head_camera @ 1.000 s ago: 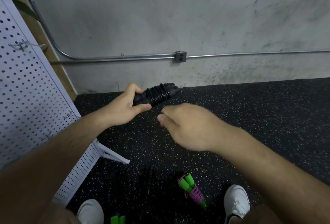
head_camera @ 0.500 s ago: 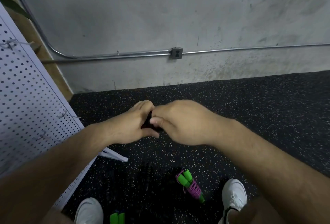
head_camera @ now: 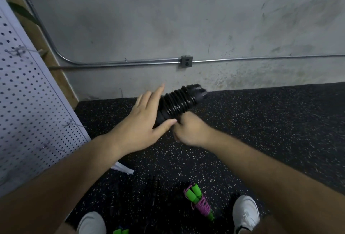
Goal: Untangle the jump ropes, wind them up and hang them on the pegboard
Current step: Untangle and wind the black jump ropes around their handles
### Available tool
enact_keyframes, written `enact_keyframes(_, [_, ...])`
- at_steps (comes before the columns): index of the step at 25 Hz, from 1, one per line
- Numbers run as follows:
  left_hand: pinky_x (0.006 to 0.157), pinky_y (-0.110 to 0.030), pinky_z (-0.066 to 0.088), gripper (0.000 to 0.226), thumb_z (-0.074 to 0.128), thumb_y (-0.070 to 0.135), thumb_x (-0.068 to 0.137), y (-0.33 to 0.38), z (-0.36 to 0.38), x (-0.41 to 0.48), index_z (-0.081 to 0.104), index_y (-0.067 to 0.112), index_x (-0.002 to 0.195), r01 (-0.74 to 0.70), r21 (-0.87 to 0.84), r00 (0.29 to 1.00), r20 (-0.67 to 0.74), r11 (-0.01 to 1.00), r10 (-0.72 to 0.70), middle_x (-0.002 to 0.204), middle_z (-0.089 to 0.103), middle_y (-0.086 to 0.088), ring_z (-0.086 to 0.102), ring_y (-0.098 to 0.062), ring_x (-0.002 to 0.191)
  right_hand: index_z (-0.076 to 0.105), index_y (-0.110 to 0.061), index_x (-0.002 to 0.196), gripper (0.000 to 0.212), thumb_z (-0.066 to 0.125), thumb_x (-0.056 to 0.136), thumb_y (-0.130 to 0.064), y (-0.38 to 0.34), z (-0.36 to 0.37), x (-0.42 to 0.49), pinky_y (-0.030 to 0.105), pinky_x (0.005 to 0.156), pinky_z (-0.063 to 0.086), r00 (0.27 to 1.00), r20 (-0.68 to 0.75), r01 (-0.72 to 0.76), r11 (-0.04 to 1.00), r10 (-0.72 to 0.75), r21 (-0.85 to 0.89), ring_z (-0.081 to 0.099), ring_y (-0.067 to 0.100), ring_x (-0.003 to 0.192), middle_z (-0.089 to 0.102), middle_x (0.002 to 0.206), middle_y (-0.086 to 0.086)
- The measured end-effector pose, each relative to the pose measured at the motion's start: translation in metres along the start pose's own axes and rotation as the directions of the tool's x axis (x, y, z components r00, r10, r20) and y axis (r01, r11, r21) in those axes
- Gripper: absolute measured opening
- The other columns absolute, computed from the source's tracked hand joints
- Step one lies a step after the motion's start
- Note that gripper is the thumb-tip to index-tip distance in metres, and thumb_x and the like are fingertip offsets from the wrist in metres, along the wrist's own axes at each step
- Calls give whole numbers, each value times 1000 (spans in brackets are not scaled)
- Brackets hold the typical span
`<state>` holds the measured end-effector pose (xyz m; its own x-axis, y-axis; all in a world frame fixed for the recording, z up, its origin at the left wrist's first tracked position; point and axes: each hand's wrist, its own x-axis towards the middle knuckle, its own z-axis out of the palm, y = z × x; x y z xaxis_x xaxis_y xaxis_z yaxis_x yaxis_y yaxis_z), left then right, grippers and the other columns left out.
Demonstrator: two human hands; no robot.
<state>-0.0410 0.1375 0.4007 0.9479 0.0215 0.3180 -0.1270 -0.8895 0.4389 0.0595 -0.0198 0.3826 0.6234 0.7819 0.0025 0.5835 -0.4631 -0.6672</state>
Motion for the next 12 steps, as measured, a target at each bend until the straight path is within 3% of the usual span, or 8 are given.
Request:
enact_keyframes(1, [117, -40, 32, 90, 43, 62, 93, -8, 2, 5, 8, 14, 160, -10, 141, 1000, -4, 990, 10, 136, 36, -2, 32, -13, 128, 53, -20, 83, 24, 44, 104, -14, -8, 10, -2, 36, 60, 51, 999, -26, 28, 999, -27, 35, 58, 13, 62, 58, 71, -1])
enact_keyframes(3, [117, -45, 34, 86, 40, 59, 96, -22, 4, 11, 14, 7, 158, 38, 210, 999, -14, 977, -36, 136, 37, -6, 32, -17, 128, 53, -17, 94, 14, 45, 105, -18, -19, 17, -5, 33, 62, 50, 994, -89, 73, 991, -63, 112, 55, 7, 63, 56, 75, -6])
enact_keyframes(6, [114, -35, 32, 76, 47, 50, 98, -27, 5, 13, 19, 9, 156, 148, -9, 988, -51, 989, -148, 141, 37, -7, 35, -16, 131, 60, -14, 110, 11, 54, 100, -17, -28, 17, -13, 16, 63, 44, 966, -233, 147, 980, -113, 132, 57, 3, 70, 62, 85, -7])
enact_keyframes(9, [115, -31, 33, 69, 47, 42, 101, -26, 7, 11, 17, 16, 156, 204, -215, 973, -62, 955, -221, 148, 37, -5, 39, -10, 133, 52, -18, 132, 44, 67, 90, -22, -34, 23, -18, 15, 83, 49, 936, -344, 140, 976, -77, 164, 61, 2, 96, 64, 106, -9])
enact_keyframes(12, [116, -29, 37, 72, 48, 25, 104, -21, 3, 10, 1, 33, 158, 192, -398, 977, -7, 897, -212, 155, 34, -2, 49, -8, 131, 51, -17, 134, 49, 70, 90, -22, -35, 27, -20, 17, 92, 46, 882, -424, 264, 961, -207, 81, 57, 4, 104, 62, 113, -8])
